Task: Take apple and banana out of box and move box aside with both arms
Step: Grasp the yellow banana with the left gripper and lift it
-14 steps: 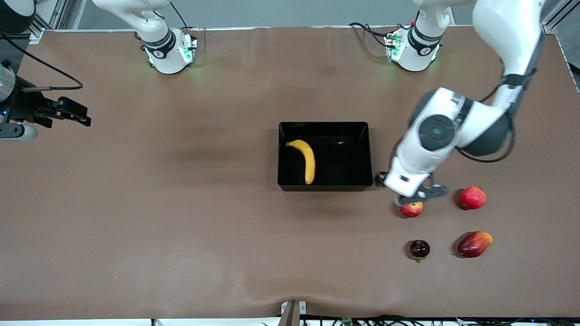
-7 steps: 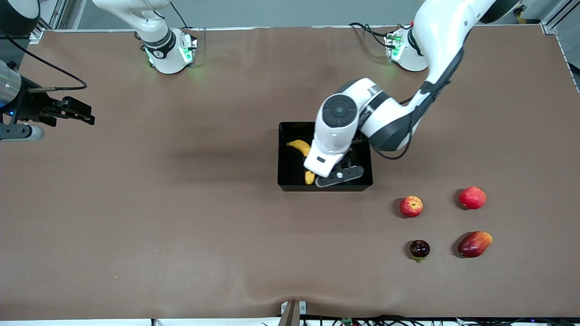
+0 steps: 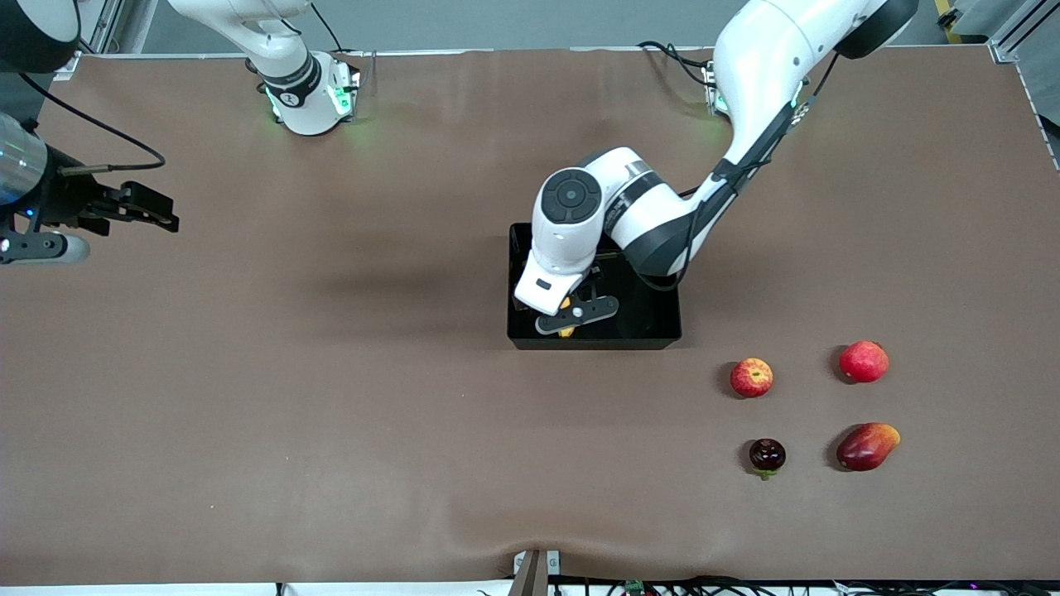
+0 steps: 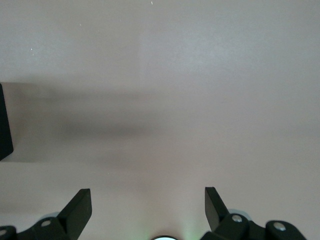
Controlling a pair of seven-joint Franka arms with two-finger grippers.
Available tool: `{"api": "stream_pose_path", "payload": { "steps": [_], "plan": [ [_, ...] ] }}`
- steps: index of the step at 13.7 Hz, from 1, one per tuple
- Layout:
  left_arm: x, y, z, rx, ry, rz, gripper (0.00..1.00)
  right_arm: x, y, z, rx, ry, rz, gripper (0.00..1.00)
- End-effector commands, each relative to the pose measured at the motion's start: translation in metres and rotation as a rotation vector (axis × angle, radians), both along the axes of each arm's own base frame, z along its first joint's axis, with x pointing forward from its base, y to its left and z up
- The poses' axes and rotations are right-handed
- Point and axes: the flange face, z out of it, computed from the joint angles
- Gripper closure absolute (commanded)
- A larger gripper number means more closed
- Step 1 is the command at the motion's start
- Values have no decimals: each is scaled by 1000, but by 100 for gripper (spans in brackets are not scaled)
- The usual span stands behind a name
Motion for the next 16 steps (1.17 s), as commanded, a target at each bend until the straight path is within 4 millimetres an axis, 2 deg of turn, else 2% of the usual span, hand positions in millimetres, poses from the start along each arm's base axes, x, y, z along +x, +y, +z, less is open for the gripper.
{"api": "stream_pose_path", "payload": {
  "steps": [1,2,5,8,13,16],
  "plan": [
    [1,-10,-23,15,-18,-73,0,8,4,-11,18,5,-7,0],
    [-6,-16,-29,26,-18,-116,0,9,4,-12,19,8,-8,0],
    [-7,-17,-41,29,-9,-209,0,14,5,-24,19,29,-6,0],
    [-13,-19,-69,41,27,-246,0,21,8,-41,36,57,-7,0],
    [-22,-6,-93,75,66,-357,0,33,24,-79,48,115,14,0],
    [-27,7,-106,98,96,-362,0,31,25,-90,51,136,20,0]
  ]
}}
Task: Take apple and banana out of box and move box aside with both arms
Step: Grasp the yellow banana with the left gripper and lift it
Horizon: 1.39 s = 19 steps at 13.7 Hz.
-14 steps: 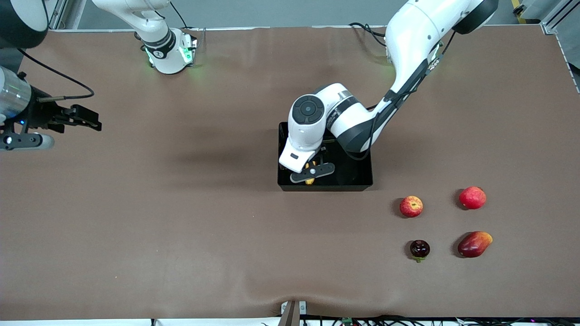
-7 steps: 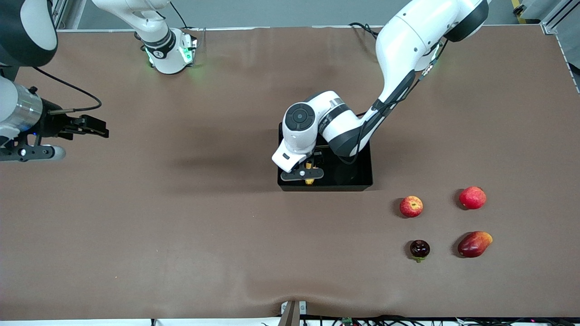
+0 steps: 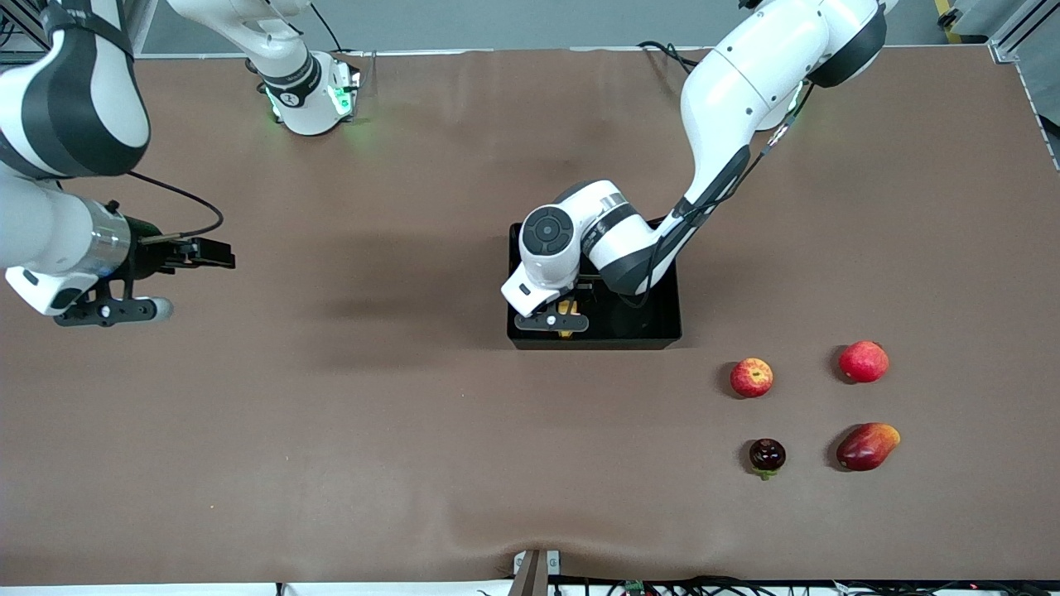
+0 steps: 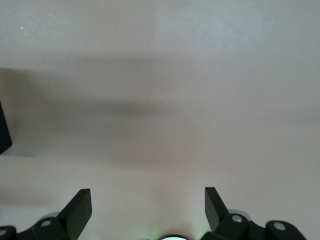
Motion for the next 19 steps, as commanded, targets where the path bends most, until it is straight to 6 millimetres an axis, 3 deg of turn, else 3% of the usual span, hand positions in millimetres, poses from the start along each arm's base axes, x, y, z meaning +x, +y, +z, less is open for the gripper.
{"api": "stream_pose_path", "payload": {
  "steps": [1,5,9,10,14,15,17,19],
  "plan": [
    [-2,16,-9,29,6,-24,0,-2,3,-1,12,2,1,0],
    [-4,24,-19,35,32,-10,0,1,28,-11,13,-43,33,0],
    [-13,19,-33,-39,-1,23,0,6,49,-17,25,-73,48,0],
    [-15,18,-35,-46,-3,21,5,7,54,-20,34,-75,50,0],
    [-17,17,-32,-45,-8,67,94,7,68,-23,34,-87,61,0],
    [-17,16,-28,-42,-10,70,100,7,68,-22,34,-89,61,0],
    [-16,16,-19,-43,-20,72,100,6,67,-26,32,-78,61,0],
    [-12,15,5,-40,-43,82,100,5,67,-28,32,-77,61,0]
  ]
}}
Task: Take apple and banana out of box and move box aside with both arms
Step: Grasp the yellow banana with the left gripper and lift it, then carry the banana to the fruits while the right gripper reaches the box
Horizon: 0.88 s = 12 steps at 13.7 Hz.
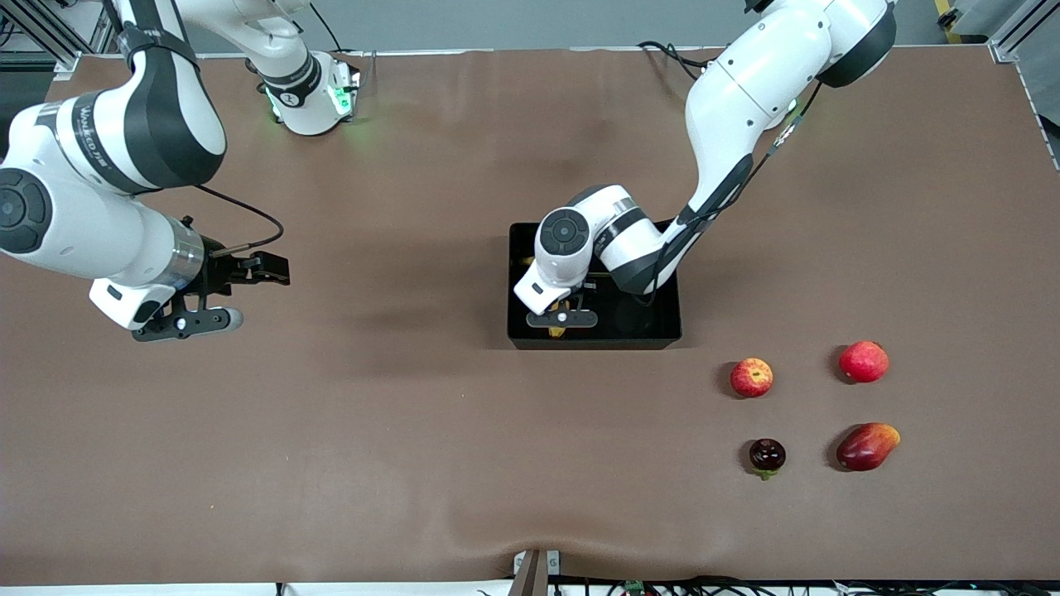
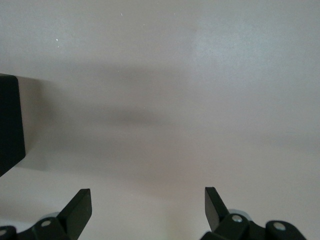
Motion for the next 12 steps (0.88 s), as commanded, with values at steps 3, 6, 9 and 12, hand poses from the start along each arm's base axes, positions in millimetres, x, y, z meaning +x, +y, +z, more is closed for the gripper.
{"api": "stream_pose_path", "payload": {
  "steps": [3,6,9,12],
  "plan": [
    [-5,-2,61,31,-44,32,100,0,4,-3,3,2,-33,0],
    [-7,-4,94,31,-73,53,100,0,26,-2,-3,-24,-70,0],
    [18,27,144,11,-100,74,100,6,61,-19,-4,-61,-76,0],
    [56,77,191,-64,-115,60,100,8,99,-44,-7,-79,-80,0]
  ]
}}
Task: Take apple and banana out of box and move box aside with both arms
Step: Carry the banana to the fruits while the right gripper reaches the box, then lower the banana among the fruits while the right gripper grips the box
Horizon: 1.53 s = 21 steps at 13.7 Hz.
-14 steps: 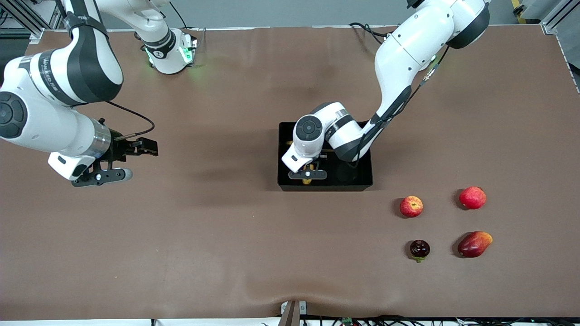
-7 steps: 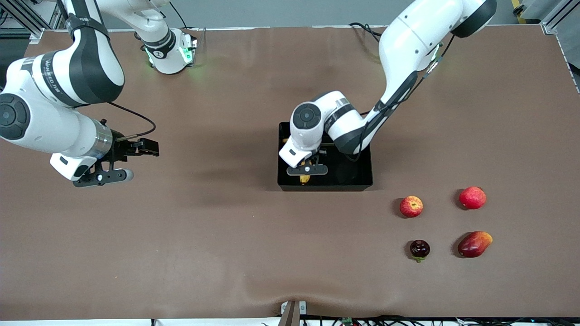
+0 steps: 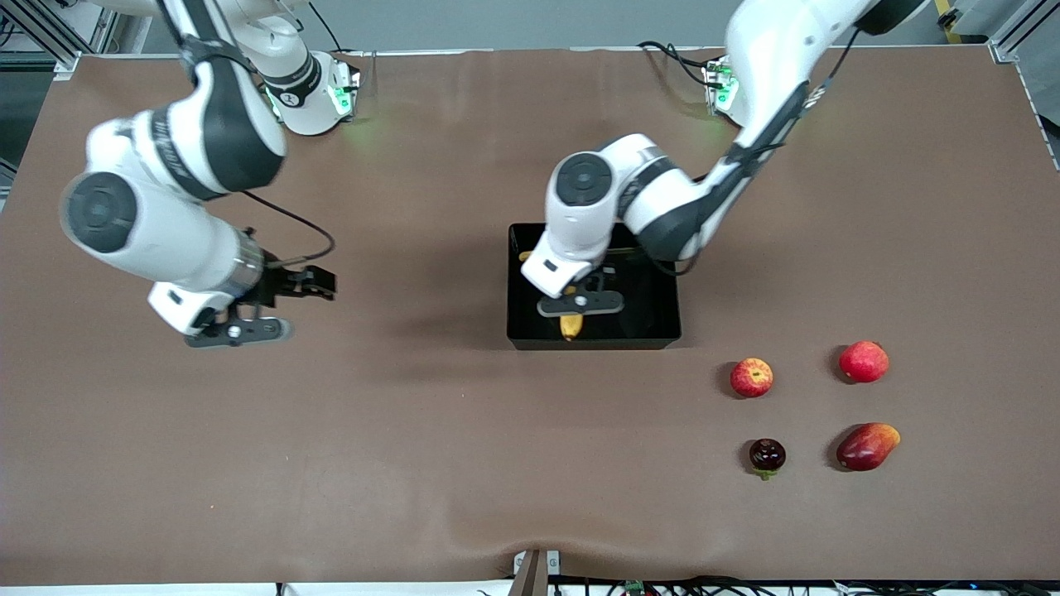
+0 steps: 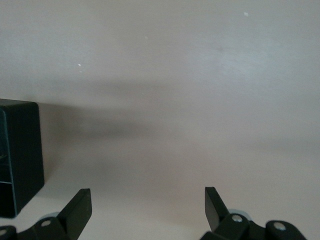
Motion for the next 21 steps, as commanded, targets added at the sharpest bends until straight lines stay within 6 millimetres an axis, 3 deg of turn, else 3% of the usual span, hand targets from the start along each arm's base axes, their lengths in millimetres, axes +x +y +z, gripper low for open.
{"api": "stream_pose_path", "payload": {
  "steps": [1,3,5,6,9,12,14,16,18,21],
  "plan": [
    [33,61,43,-52,-6,-8,100,0,34,-22,-4,-9,-47,0],
    [65,118,60,-91,-18,-21,100,0,58,-35,-4,-23,-65,0],
    [89,175,61,-84,-15,-47,100,1,89,-51,12,-52,-42,0],
    [96,198,56,-67,5,-76,100,-4,114,-60,8,-55,-9,0],
    [117,303,30,-30,64,-159,100,-14,186,-87,0,-52,-16,0],
    [127,395,-10,13,100,-202,100,-44,253,-119,-7,-71,-52,0],
    [132,423,-40,43,112,-211,100,-63,284,-136,1,-84,-64,0],
    [136,443,-75,23,112,-185,100,-72,294,-156,-35,-91,-81,0],
    [137,450,-106,-1,119,-173,100,-79,299,-174,-66,-87,-78,0],
    [131,448,-130,16,145,-202,100,-84,299,-193,-91,-71,-74,0]
  ]
}}
